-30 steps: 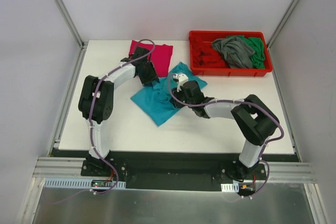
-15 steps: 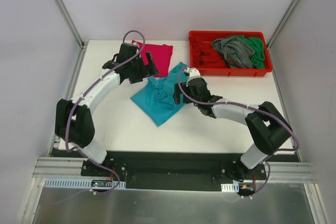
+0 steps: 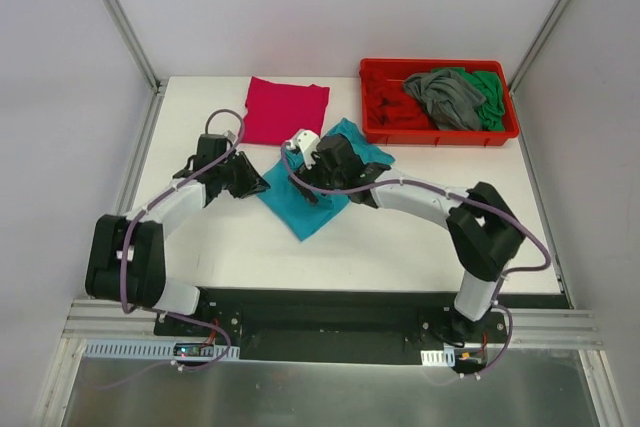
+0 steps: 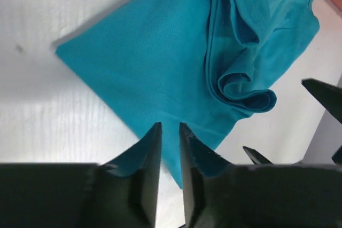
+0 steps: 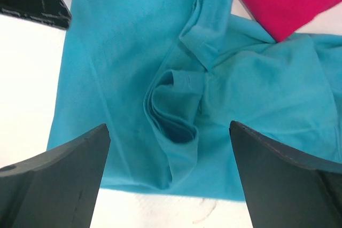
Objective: Fold and stack the t-shirts
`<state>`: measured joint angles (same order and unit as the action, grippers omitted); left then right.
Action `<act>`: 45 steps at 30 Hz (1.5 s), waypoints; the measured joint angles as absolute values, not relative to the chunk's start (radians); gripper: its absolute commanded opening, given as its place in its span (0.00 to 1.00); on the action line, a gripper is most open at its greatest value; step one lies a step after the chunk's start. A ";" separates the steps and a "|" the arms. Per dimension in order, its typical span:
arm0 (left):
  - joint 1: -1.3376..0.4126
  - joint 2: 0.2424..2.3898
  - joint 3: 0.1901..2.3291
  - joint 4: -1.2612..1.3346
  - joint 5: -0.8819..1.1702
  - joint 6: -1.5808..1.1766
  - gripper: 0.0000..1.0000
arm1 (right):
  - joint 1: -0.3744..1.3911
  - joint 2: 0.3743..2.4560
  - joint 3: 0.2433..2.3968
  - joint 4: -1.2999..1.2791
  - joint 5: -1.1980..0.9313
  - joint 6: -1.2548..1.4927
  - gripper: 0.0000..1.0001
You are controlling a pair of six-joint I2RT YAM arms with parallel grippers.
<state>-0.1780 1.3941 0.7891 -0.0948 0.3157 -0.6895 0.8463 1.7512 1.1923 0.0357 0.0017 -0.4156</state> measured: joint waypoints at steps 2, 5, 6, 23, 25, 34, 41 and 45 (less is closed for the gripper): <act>-0.160 1.450 0.778 -0.012 0.403 -0.704 0.03 | 0.846 1.807 1.244 0.012 -0.009 -0.434 0.96; -0.156 1.562 0.778 0.148 0.544 -0.742 0.00 | 0.846 1.903 1.322 -0.031 -0.013 -0.455 0.96; -0.156 1.597 0.778 0.192 0.579 -0.753 0.00 | 0.846 1.923 1.337 -0.043 -0.013 -0.459 0.96; -0.159 1.779 0.815 0.161 0.579 -0.759 0.00 | 0.839 2.049 1.434 -0.125 0.211 -0.474 0.96; -0.164 1.779 0.820 0.149 0.571 -0.754 0.00 | 0.829 2.049 1.437 -0.121 0.244 -0.463 0.96; -0.164 1.779 0.826 0.134 0.565 -0.738 0.00 | 0.759 2.046 1.430 -0.105 0.371 -0.371 0.96; -0.164 1.773 0.826 0.121 0.564 -0.725 0.00 | 0.665 2.003 1.414 -0.127 0.409 -0.265 0.96; -0.165 1.753 0.811 0.110 0.560 -0.715 0.00 | 0.621 1.947 1.406 -0.142 0.381 -0.234 0.96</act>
